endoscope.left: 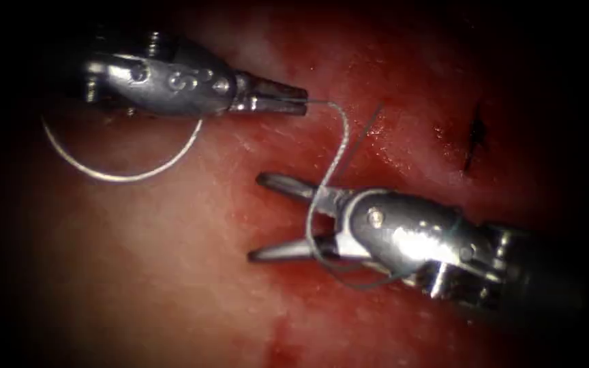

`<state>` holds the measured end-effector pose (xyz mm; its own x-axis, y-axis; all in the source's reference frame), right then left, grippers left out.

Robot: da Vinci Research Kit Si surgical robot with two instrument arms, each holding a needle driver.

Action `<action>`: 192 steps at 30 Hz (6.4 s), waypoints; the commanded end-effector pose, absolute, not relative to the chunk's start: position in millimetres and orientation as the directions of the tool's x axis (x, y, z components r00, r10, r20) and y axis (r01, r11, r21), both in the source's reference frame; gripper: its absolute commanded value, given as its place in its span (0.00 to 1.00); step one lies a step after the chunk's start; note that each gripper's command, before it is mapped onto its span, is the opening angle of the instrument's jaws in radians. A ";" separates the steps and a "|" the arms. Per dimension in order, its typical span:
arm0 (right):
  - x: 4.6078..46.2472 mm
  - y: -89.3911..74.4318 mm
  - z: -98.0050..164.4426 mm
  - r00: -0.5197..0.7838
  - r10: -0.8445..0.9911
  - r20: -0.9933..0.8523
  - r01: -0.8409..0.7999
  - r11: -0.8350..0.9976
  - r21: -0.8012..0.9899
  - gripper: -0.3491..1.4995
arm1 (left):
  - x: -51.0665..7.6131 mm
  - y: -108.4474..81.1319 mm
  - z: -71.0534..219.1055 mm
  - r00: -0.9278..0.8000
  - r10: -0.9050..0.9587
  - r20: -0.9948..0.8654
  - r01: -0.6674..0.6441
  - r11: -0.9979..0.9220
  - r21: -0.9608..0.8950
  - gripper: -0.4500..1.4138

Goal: Wound Closure

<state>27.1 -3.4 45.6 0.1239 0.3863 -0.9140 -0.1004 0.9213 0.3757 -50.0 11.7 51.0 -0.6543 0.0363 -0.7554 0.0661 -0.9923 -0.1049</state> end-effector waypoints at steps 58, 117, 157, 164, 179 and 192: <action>20.8 0.5 56.4 -0.056 0.791 -0.609 -0.648 0.436 0.624 0.65 | -51.2 4.7 47.3 -0.639 0.021 -0.769 0.112 -0.986 -0.120 0.00; 23.6 -13.6 46.4 0.151 0.539 -0.829 -0.669 0.673 0.316 0.00 | -54.0 37.1 68.5 -0.620 0.389 -0.681 -0.522 -0.853 -0.012 0.00; 26.8 -22.7 47.1 0.261 0.489 -0.832 -0.567 0.775 0.278 0.00 | -55.5 44.8 73.7 -0.616 0.373 -0.694 -0.562 -0.825 0.056 0.00; 26.6 -22.8 47.5 0.273 0.491 -0.827 -0.561 0.780 0.278 0.00 | -55.3 44.9 73.7 -0.608 0.366 -0.705 -0.552 -0.832 0.044 0.00; 23.1 -19.2 45.0 0.216 0.566 -0.796 -0.528 0.753 0.393 0.78 | -49.7 33.5 64.4 -0.616 0.323 -0.718 -0.298 -0.940 -0.167 0.00; 19.4 -18.1 42.6 0.184 0.602 -0.777 -0.438 0.758 0.483 0.71 | -46.3 22.8 56.4 -0.618 0.234 -0.751 -0.184 -0.971 -0.151 0.00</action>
<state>18.8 -18.1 42.1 0.1823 0.6033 -0.7764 -0.4310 0.7588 0.4884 -45.5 22.0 55.6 -0.6195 0.2261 -0.7517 -0.1734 -0.9734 -0.1499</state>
